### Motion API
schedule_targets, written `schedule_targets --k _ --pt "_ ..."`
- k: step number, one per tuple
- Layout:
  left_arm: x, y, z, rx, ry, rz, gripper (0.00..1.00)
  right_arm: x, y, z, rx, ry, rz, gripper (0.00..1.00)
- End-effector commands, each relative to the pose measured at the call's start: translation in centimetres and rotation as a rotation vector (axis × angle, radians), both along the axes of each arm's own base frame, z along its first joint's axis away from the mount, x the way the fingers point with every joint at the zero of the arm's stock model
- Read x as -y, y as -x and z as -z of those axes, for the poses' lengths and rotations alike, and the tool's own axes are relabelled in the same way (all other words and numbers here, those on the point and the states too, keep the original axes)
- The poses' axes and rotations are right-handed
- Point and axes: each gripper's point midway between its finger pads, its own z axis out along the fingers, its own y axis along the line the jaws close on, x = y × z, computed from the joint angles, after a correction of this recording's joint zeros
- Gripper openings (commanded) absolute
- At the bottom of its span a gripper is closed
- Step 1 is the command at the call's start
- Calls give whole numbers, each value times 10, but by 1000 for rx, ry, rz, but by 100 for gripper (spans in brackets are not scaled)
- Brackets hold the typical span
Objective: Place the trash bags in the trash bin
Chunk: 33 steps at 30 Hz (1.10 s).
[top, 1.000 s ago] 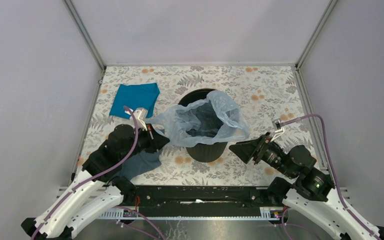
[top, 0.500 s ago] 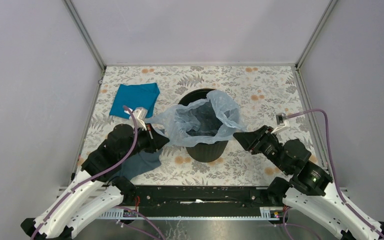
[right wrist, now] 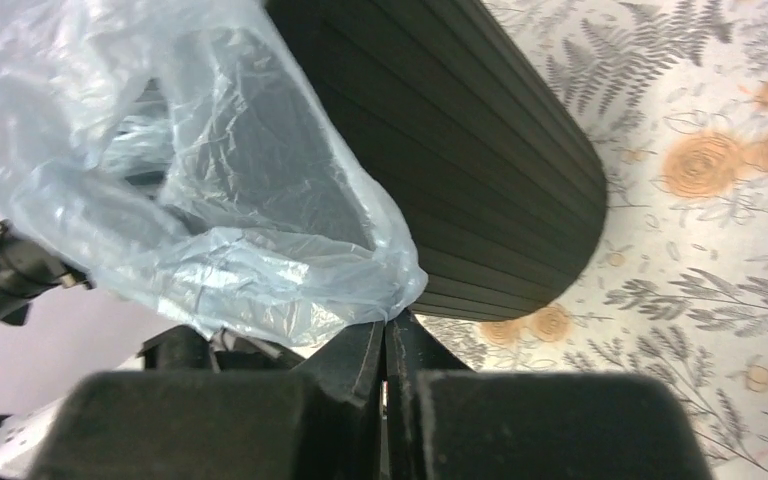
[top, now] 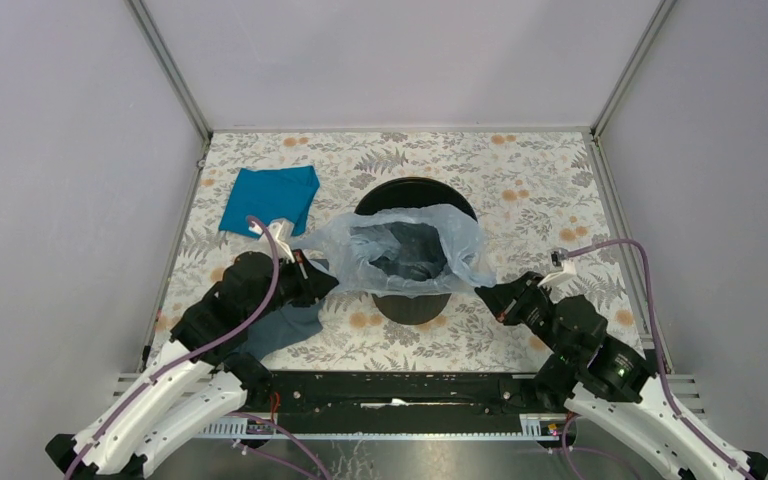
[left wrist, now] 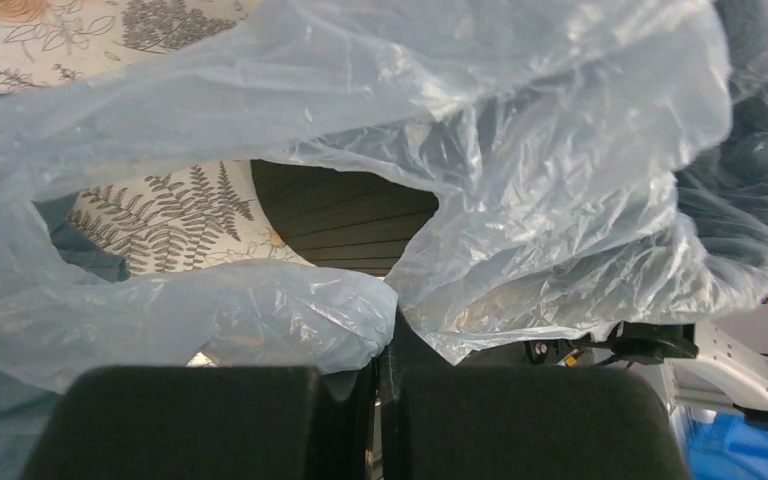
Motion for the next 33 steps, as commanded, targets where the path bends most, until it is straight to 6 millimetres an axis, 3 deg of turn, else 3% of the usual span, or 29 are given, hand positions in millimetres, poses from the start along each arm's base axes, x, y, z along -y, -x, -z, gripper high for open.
schedule_targets --k 1,5,8,10,13,19,22,25,29,33 --pt "-5 -10 2 14 9 -68 0 17 -13 23 3 103 97 0" --pt "-8 -28 9 6 -17 -144 0 11 -31 27 61 194 113 3" --pt "-5 -42 7 17 -34 -175 2 11 -46 28 78 316 132 16" --pt "-2 -49 2 28 -50 -175 11 13 -46 22 64 400 114 30" --pt "2 -48 -6 36 -65 -137 25 17 -33 5 34 446 55 47" --pt "-10 -26 -20 37 -76 -106 62 11 18 -33 40 353 -175 78" --pt "-20 -16 -34 53 -65 -116 79 8 30 -58 68 343 -246 85" --pt "-33 -7 -47 61 -72 -141 88 6 32 -78 141 392 -307 89" --pt "-50 -1 -67 105 -77 -189 98 -1 19 -98 195 485 -335 93" --pt "-53 -10 -90 171 -96 -203 99 -17 -6 -107 156 561 -325 100"
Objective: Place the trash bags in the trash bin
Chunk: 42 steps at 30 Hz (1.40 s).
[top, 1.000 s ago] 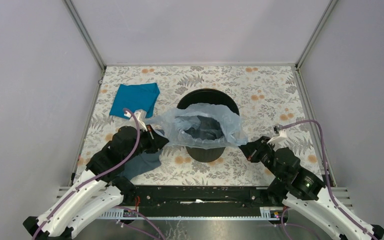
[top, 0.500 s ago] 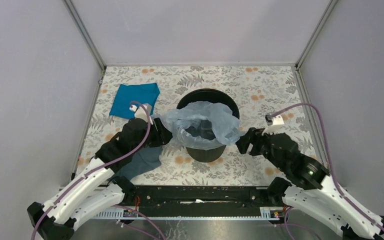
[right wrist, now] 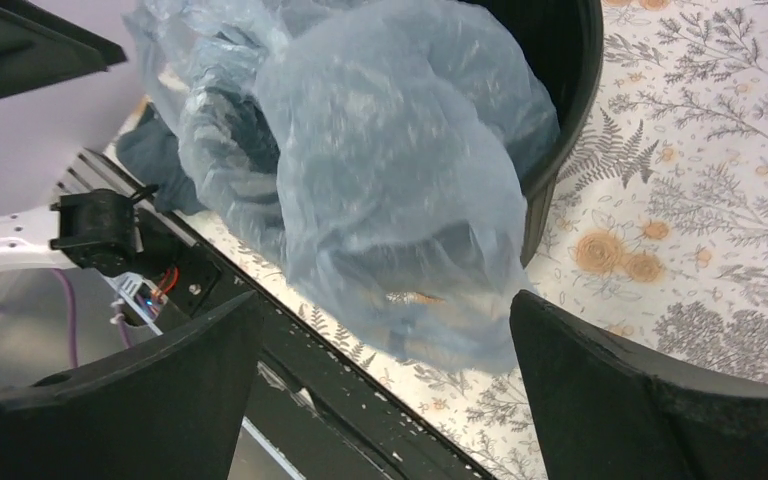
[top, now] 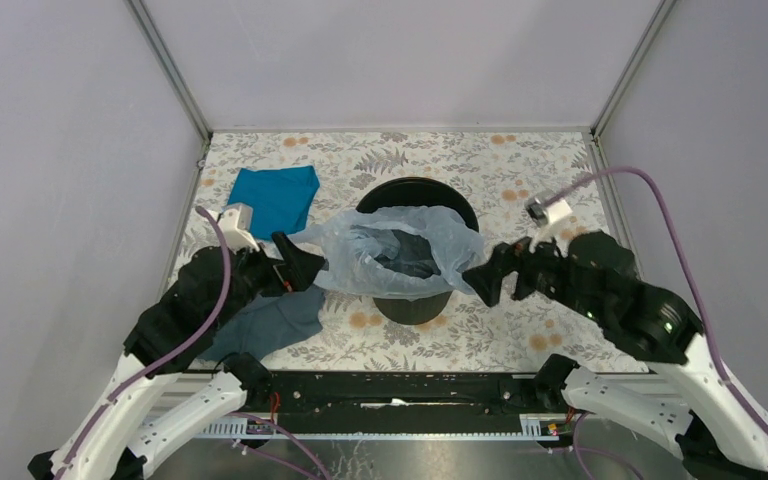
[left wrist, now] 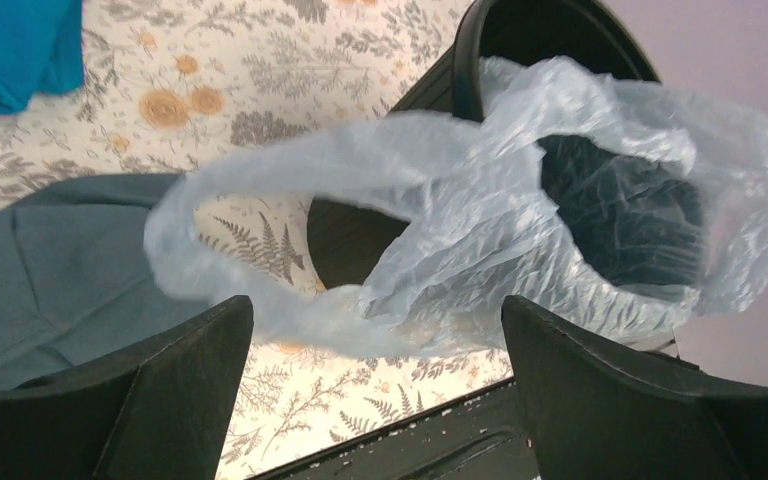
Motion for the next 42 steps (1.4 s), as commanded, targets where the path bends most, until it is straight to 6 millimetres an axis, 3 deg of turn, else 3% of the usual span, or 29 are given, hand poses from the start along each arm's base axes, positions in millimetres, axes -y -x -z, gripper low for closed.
schedule_targets --k 1,6,11,15,19,24,28,32,35,38,39,40,41,42 --pt "-6 -13 -28 80 -49 -30 99 -14 -24 -5 8 135 -9 100" --pt "-1 -42 -25 54 -170 -62 99 -15 -46 -20 21 194 66 100" --pt "22 -62 -36 113 -211 27 99 -27 -51 -19 45 275 86 100" --pt "29 -76 -30 101 -249 44 95 -37 -51 -22 113 389 124 100" --pt "38 -88 -34 112 -231 58 87 -32 -59 -21 175 536 214 100" --pt "40 -91 -37 118 -229 55 86 -23 -70 -21 251 690 336 100" --pt "29 -86 -37 97 -253 41 93 -13 -76 -20 285 768 415 87" --pt "14 -77 -54 118 -246 25 99 -17 -77 -28 300 694 396 56" --pt "9 -74 -67 147 -234 36 99 -23 -77 -31 311 645 375 58" --pt "11 -78 -64 130 -228 73 99 -21 -78 -35 325 636 384 75" --pt "13 -81 -58 117 -230 91 99 -20 -78 -37 328 637 394 76" --pt "15 -83 -52 104 -230 106 99 -18 -78 -38 331 639 401 73" --pt "16 -87 -47 92 -230 117 99 -17 -79 -39 336 638 408 58" --pt "17 -90 -41 83 -225 130 98 -16 -79 -41 340 631 416 52"
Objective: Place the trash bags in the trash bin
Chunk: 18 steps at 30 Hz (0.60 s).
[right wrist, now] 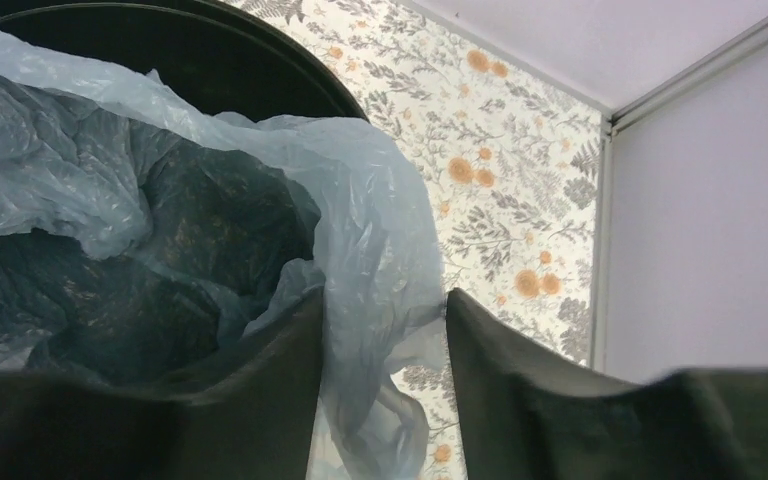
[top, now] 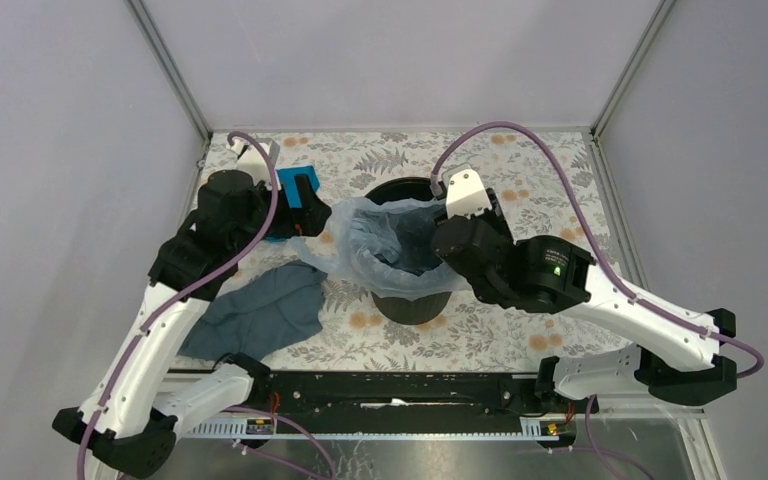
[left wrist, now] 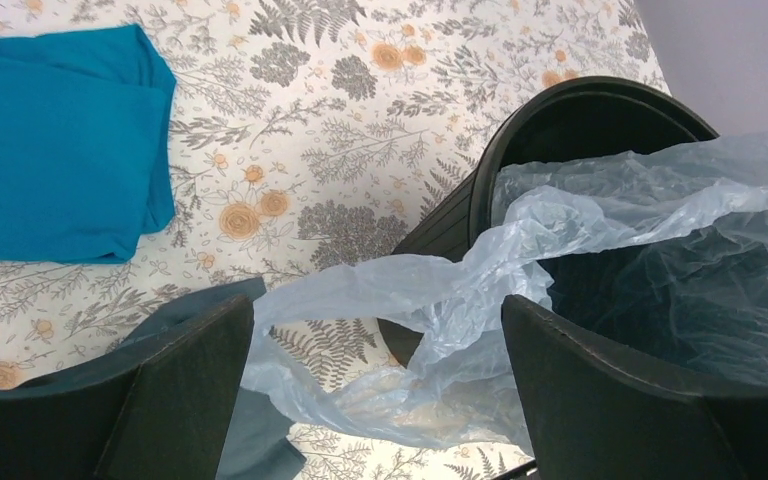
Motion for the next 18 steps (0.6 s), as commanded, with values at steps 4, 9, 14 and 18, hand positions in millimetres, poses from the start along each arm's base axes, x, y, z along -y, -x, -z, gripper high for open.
schedule_targets --k 4,9,14,18 --pt "18 -20 19 -39 40 119 89 2 -5 -17 87 -79 18 30" --pt "16 -33 21 -33 57 93 69 7 -30 1 19 -156 16 9" --pt "23 -42 22 -39 77 127 54 -2 -46 12 -32 -215 -42 0" --pt "31 -32 23 -41 93 197 73 -15 -48 9 -51 -255 -96 0"
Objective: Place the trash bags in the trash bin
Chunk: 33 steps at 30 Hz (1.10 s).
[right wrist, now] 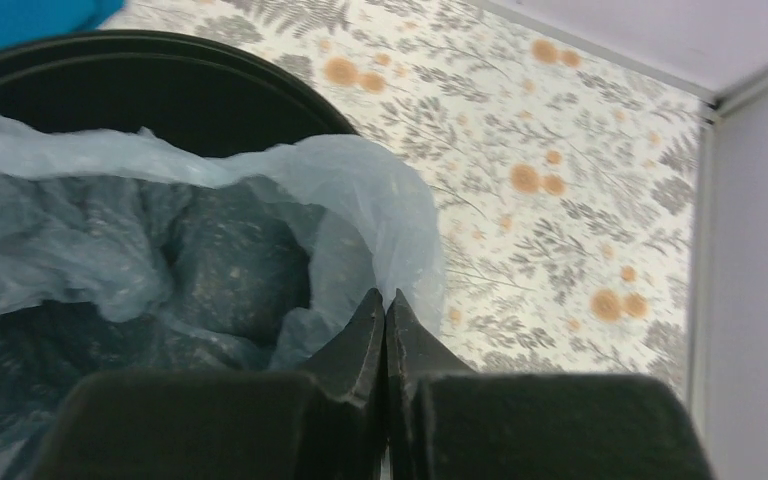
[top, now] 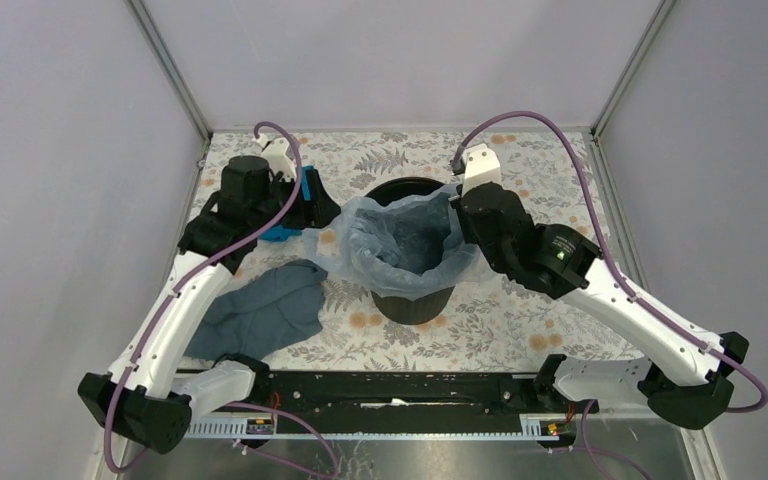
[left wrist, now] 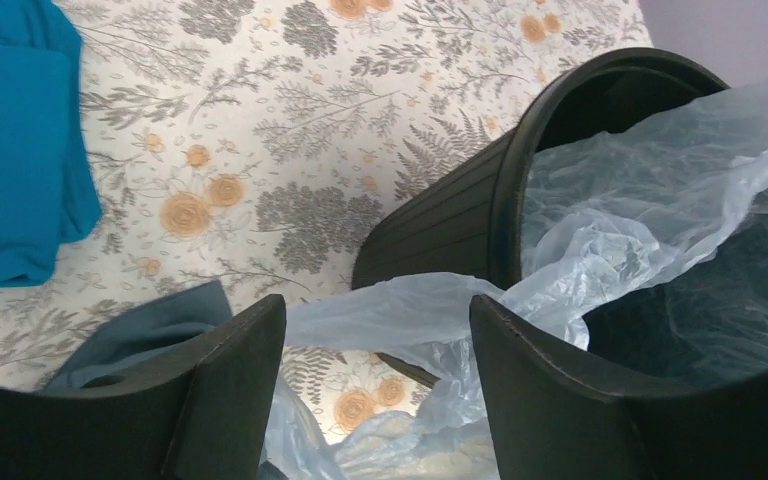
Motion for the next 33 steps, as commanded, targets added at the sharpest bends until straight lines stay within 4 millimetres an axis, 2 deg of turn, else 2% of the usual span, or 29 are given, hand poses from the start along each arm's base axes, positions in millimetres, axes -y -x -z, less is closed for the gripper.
schedule_targets --k 1,5,8,12,15,20,21,26,30,33 --pt "13 5 -21 88 57 99 74 -27 -5 -16 14 -107 -105 0" --pt "13 14 -13 57 76 133 76 -26 -17 -16 0 -130 -110 0" --pt "15 20 -8 33 94 153 73 -25 -25 -13 -18 -148 -116 0" --pt "10 15 -1 25 88 131 62 -29 -32 -6 -50 -166 -137 0" --pt "15 8 3 0 111 139 50 -29 -38 -4 -61 -196 -141 0" --pt "23 4 9 -18 162 168 44 -30 -50 -5 -81 -230 -140 0" --pt "25 4 10 -23 174 178 39 -29 -54 -4 -84 -232 -134 0" --pt "19 -5 22 -43 159 123 0 -20 -71 -1 -95 -256 -87 0" --pt "12 -21 25 -30 161 33 0 -15 -81 5 -106 -265 -63 1" --pt "11 -32 31 -48 181 -15 0 -9 -88 12 -111 -261 -35 10"
